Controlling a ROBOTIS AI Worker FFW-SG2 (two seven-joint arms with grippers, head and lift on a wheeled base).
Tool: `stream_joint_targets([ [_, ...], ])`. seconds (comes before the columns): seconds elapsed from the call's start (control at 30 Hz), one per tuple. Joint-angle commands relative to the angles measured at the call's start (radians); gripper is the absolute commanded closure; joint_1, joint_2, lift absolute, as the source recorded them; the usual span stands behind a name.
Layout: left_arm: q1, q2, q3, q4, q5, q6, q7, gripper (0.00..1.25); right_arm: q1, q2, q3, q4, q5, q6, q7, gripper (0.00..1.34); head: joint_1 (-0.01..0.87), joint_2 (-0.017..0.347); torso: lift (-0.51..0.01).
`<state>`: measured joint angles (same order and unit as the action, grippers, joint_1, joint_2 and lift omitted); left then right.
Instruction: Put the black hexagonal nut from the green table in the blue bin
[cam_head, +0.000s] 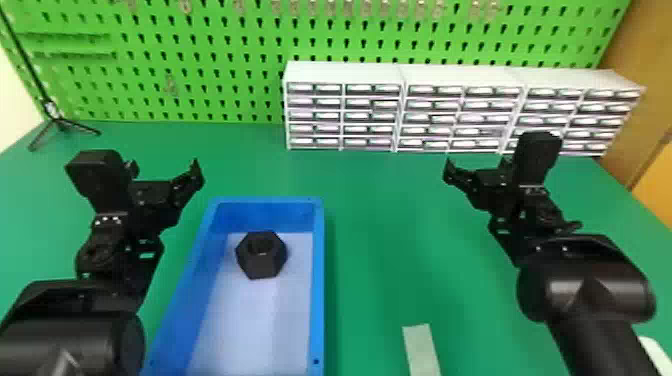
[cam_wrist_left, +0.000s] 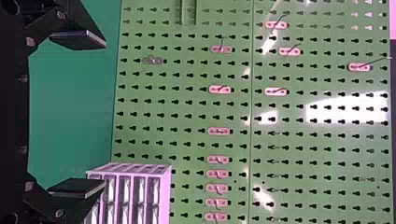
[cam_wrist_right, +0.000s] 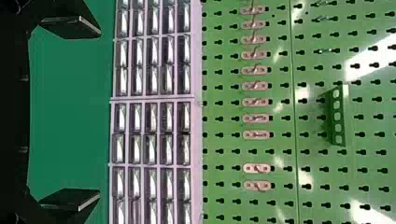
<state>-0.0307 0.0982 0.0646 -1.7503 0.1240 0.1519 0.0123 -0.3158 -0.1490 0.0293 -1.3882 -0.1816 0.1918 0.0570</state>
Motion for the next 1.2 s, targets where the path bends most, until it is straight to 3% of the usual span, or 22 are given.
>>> stream_joint_targets([
  [0.0,0.0,0.0,-0.002,0.0,0.0,0.0,0.0,0.22,0.001,-0.004,0.003,0.005,-0.001,0.002,0.0,0.1,0.686,0.028,-0.096],
  [0.47,-0.002,0.0,-0.003,0.0,0.002,0.0,0.0,0.22,0.001,-0.011,0.006,0.006,-0.006,0.003,0.0,0.1,0.686,0.028,-0.096],
  [1.17,0.0,0.0,-0.002,0.0,0.002,0.0,0.0,0.22,0.014,0.002,-0.003,0.006,-0.001,-0.06,0.0,0.1,0.686,0.028,-0.096],
])
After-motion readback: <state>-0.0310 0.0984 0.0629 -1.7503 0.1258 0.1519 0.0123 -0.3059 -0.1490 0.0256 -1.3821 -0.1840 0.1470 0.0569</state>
